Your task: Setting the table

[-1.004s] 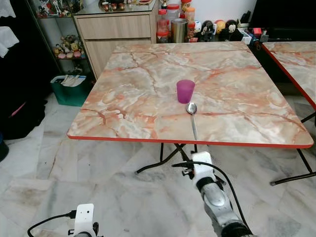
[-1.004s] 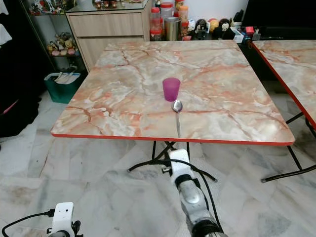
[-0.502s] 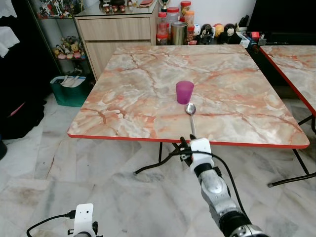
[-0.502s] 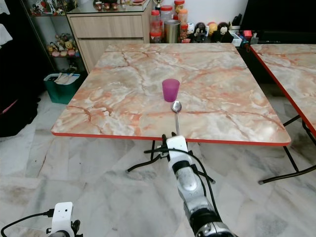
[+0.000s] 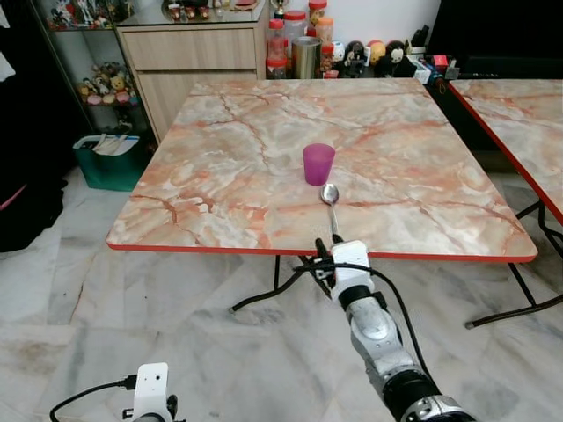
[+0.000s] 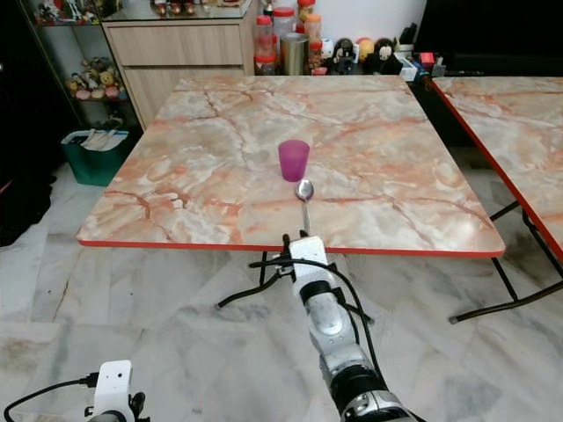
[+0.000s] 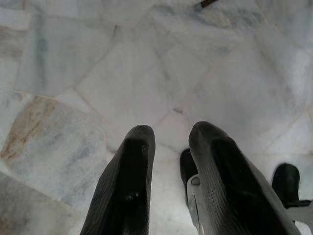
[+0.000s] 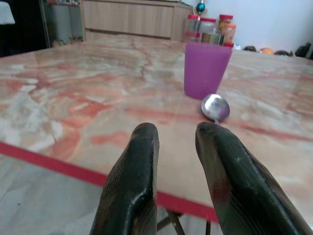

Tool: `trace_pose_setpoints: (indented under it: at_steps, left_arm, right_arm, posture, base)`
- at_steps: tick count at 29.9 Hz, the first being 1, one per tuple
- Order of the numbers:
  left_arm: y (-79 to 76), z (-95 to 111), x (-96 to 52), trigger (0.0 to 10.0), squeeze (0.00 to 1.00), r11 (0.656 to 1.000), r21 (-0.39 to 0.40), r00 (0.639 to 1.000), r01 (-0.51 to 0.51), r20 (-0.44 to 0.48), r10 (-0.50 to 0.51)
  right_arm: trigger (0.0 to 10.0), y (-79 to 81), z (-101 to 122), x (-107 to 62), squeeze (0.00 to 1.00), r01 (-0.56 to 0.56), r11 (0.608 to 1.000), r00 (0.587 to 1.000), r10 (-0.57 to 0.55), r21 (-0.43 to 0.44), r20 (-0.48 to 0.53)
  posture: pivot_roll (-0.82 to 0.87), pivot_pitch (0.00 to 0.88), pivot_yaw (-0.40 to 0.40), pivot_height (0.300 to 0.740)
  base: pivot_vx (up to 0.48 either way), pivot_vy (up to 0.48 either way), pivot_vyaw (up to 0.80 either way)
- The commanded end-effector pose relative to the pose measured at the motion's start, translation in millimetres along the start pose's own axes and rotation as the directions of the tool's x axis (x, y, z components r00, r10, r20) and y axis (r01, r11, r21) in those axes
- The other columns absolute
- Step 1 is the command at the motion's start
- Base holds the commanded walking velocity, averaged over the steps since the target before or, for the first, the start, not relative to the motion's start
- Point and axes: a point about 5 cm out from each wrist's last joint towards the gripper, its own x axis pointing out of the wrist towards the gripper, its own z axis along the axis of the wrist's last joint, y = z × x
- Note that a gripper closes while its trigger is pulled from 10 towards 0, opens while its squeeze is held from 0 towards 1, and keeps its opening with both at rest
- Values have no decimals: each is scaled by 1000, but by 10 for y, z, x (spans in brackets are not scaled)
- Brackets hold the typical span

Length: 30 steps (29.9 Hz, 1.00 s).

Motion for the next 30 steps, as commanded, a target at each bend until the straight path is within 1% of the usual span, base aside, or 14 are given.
trace_pose_setpoints:
  at_steps: [1,8,9,14,21,30]
  left_arm:
    - [62,-10,-4,10000,0,1000,-13,1000,-19,-3,19]
    - [66,2,-2,10000,0,1000,-9,1000,-19,1,19]
    - [66,2,-2,10000,0,1000,-9,1000,-19,1,19]
    - [62,0,-2,10000,0,1000,-8,1000,-16,-1,16]
    - [56,-21,-7,10000,0,1000,-13,1000,-15,-5,14]
    - [48,-38,-11,10000,0,1000,-11,1000,-10,-11,10]
  right_arm:
    - [10000,22,52,32,0,0,1000,1000,0,6,15]
    - [10000,2,131,77,0,14,999,999,-16,47,40]
    - [10000,2,131,77,0,14,999,999,-16,47,40]
    - [10000,-12,148,92,0,24,999,999,-25,22,42]
    - [10000,7,182,111,0,18,1000,998,-19,17,57]
    - [10000,-11,150,92,0,35,999,998,-36,25,44]
  posture:
    - [10,0,25,719]
    - [10,0,29,719]
    - [10,0,29,719]
    - [10,0,29,719]
    - [15,0,28,719]
    - [10,0,28,719]
  base:
    - [262,0,0]
    - [308,0,0]
    - [322,0,0]
    - [322,0,-638]
    - [325,0,0]
    - [325,0,0]
